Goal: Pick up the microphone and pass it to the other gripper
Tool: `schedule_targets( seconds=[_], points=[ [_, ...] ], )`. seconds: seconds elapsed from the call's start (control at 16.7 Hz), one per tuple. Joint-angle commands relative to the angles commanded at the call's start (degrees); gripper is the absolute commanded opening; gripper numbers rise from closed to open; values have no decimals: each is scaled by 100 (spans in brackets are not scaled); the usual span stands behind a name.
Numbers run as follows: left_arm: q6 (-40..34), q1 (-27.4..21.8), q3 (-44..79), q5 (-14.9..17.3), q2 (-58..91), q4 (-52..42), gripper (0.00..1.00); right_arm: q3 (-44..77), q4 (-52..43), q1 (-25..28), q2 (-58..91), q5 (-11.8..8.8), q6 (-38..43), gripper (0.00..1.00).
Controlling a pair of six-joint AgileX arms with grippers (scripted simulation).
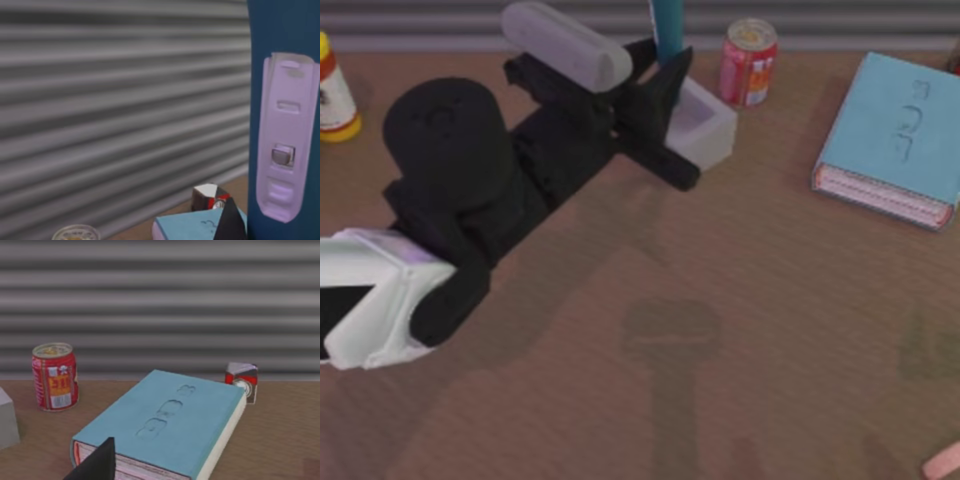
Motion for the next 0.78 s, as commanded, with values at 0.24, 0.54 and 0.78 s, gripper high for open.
schedule_targets(
  seconds=[0.24,0.54,0.78],
  points=[
    [-4,-11,-11,-9,-13,7,0,0,0,0,0,0,0,100],
    [-4,-11,-11,-9,-13,7,0,325,198,178,383,-215,-29,100],
    [-4,-11,-11,-9,-13,7,0,1235,735,672,1745,-819,-110,100]
  ],
)
